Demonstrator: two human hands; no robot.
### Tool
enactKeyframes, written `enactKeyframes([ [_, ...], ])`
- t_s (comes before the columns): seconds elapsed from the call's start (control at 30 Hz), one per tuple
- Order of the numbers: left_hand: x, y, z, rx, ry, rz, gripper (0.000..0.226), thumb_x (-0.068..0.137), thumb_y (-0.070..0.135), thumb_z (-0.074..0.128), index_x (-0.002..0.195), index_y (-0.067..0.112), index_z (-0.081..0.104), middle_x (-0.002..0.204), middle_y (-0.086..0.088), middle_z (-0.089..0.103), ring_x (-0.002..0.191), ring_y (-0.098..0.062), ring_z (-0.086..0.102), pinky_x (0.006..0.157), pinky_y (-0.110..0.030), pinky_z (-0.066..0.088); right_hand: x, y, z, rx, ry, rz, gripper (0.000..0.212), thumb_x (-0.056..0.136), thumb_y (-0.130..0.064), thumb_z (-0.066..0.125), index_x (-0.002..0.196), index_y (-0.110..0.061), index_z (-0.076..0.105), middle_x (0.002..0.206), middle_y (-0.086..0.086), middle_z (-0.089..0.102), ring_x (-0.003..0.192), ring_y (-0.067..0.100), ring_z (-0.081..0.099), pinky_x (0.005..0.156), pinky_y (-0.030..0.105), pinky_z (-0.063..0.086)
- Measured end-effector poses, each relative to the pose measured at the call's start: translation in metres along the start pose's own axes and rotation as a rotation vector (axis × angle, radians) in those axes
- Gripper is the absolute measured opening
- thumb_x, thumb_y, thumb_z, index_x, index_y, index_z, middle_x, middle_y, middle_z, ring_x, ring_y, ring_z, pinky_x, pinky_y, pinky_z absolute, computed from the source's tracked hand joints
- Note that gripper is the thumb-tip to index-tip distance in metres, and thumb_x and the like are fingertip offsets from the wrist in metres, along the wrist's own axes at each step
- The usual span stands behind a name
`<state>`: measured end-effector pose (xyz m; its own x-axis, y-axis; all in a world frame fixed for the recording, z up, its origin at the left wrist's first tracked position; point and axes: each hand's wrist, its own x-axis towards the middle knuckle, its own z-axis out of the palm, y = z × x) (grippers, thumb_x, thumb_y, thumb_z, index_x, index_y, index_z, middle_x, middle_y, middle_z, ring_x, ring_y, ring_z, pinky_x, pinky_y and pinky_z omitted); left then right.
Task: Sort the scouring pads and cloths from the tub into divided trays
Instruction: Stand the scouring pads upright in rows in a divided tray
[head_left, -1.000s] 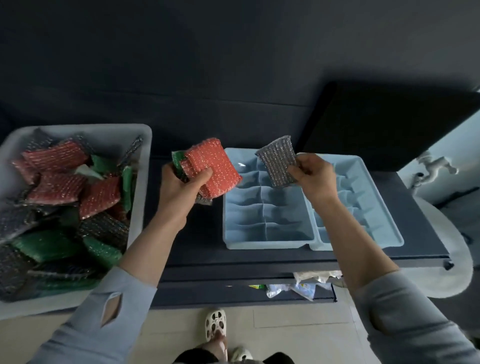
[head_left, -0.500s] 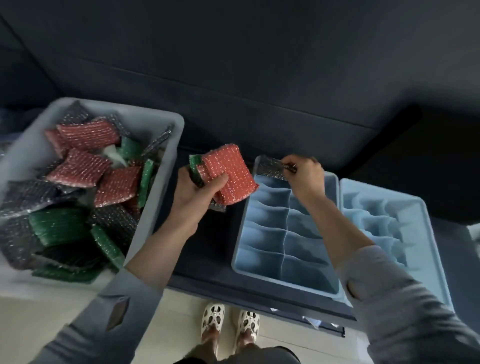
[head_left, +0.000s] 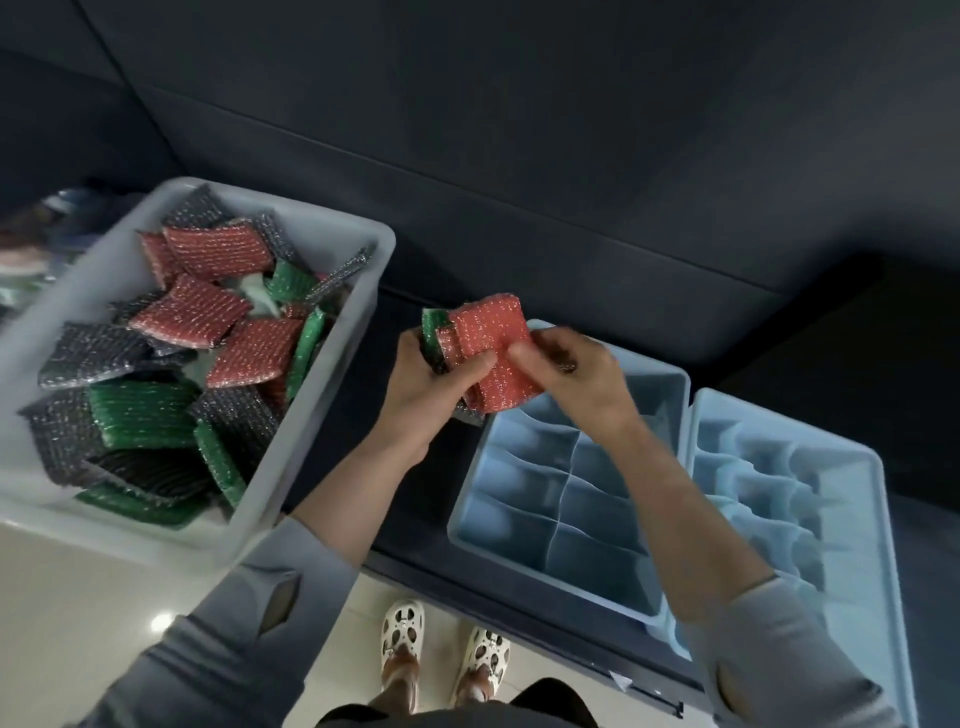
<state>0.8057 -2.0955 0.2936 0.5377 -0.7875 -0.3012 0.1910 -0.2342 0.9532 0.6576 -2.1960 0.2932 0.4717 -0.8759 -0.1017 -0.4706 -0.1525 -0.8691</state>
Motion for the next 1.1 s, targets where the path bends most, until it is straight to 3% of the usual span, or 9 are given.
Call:
enactKeyframes([
  [0.2,-0.005,0.006,0.001,0.071,-0.075,0.03,0.041,0.085,0.045,0.067,0.114,0.027,0.045,0.111,0.004,0.062,0.104,-0.016,0.065,0.091,-0.051,0.054,-0.013,-0.003,-0.01,0.332,-0.079,0.143,0.022,0.082,-0.02,0.078,0.099,-0.011,0.067,0.098,0.01,0.073,0.085,0.015,0.068,0.086,0.032,0.057],
  [0.3,-0.002,0.004,-0.005,0.011,-0.029,0.002,0.037,0.088,0.033,0.069,0.116,0.021,0.047,0.109,0.0,0.065,0.1,-0.017,0.067,0.09,-0.052,0.055,-0.008,0.009,-0.022,0.404,0.101,0.144,0.009,0.089,-0.016,0.069,0.095,-0.014,0.064,0.088,0.005,0.07,0.079,0.016,0.065,0.084,0.037,0.055],
  [0.4,0.001,0.002,-0.018,-0.057,0.049,-0.023,0.034,0.087,0.025,0.072,0.113,0.023,0.049,0.11,0.002,0.066,0.104,-0.017,0.066,0.093,-0.054,0.053,0.008,0.035,-0.04,-0.153,0.325,0.0,0.012,0.093,-0.017,0.062,0.102,-0.012,0.068,0.089,0.003,0.064,0.083,0.021,0.058,0.082,0.033,0.044],
  [0.5,0.001,0.0,-0.025,-0.087,0.071,-0.058,0.042,0.089,0.017,0.069,0.123,0.018,0.044,0.111,0.003,0.064,0.105,-0.018,0.065,0.093,-0.052,0.053,0.024,0.055,-0.036,-0.552,0.317,-0.174,0.022,0.086,-0.013,0.068,0.107,-0.013,0.073,0.101,0.012,0.066,0.093,0.037,0.059,0.086,0.03,0.035],
  [0.7,-0.003,-0.007,-0.026,-0.053,0.045,-0.042,0.038,0.092,0.016,0.065,0.116,0.028,0.037,0.098,0.017,0.057,0.084,0.005,0.059,0.076,-0.03,0.055,0.037,0.059,0.002,-0.659,0.308,-0.249,0.024,0.074,0.005,0.068,0.094,-0.009,0.068,0.084,0.012,0.068,0.084,0.035,0.059,0.071,0.035,0.046],
  [0.77,-0.003,-0.009,-0.025,-0.051,0.044,-0.045,0.039,0.092,0.016,0.065,0.118,0.026,0.039,0.1,0.014,0.059,0.085,0.003,0.061,0.072,-0.028,0.055,0.036,0.067,0.01,-0.683,0.304,-0.211,0.023,0.076,0.007,0.064,0.094,-0.007,0.066,0.078,0.016,0.066,0.078,0.038,0.06,0.063,0.038,0.048],
  [0.9,-0.004,-0.012,-0.021,-0.037,0.026,-0.048,0.043,0.091,0.017,0.067,0.125,0.019,0.04,0.107,0.008,0.062,0.095,-0.005,0.064,0.064,-0.02,0.054,0.031,0.072,0.01,-0.728,0.315,-0.221,0.027,0.077,-0.004,0.071,0.103,-0.009,0.07,0.084,0.015,0.068,0.092,0.038,0.057,0.064,0.043,0.054],
  [1.0,-0.005,-0.01,-0.015,-0.034,-0.001,-0.042,0.044,0.09,0.019,0.068,0.125,0.018,0.041,0.106,0.01,0.062,0.089,-0.001,0.065,0.06,-0.018,0.053,0.024,0.052,0.011,-0.422,0.371,-0.232,0.024,0.087,-0.033,0.068,0.104,-0.017,0.07,0.095,0.004,0.07,0.092,0.026,0.06,0.077,0.035,0.051],
  [1.1,-0.008,-0.003,-0.005,-0.036,-0.049,-0.029,0.046,0.089,0.019,0.069,0.125,0.016,0.041,0.107,0.005,0.061,0.078,-0.003,0.069,0.055,-0.019,0.054,0.015,0.023,0.011,0.049,0.014,-0.025,0.039,0.085,-0.041,0.072,0.119,-0.023,0.062,0.104,-0.006,0.069,0.098,0.009,0.065,0.088,0.024,0.051],
])
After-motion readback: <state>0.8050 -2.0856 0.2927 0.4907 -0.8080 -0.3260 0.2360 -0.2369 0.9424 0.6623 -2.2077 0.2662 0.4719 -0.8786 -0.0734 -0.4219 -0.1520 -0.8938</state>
